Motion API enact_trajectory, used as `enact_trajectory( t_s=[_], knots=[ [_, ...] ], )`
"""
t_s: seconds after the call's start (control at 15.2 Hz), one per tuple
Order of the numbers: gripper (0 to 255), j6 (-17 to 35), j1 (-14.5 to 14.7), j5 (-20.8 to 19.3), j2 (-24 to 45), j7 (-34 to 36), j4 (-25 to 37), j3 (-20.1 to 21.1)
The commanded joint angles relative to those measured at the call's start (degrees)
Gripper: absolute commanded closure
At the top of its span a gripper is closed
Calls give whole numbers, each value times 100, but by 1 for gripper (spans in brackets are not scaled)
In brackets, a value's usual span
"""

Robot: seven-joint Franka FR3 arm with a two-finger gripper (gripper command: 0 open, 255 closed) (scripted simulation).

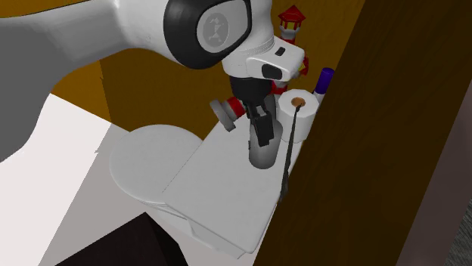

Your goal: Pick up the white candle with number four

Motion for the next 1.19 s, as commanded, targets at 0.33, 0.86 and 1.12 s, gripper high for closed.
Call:
enact_trajectory(
  t_s=[0.33, 0.86, 1.12],
  knots=[
    [0, 444, -17, 7, -73, 61, -513, -10],
    [255, 445, -16, 8, -78, 63, -519, -10],
    [255, 283, -11, 4, -48, 43, -326, -6]
  ],
)
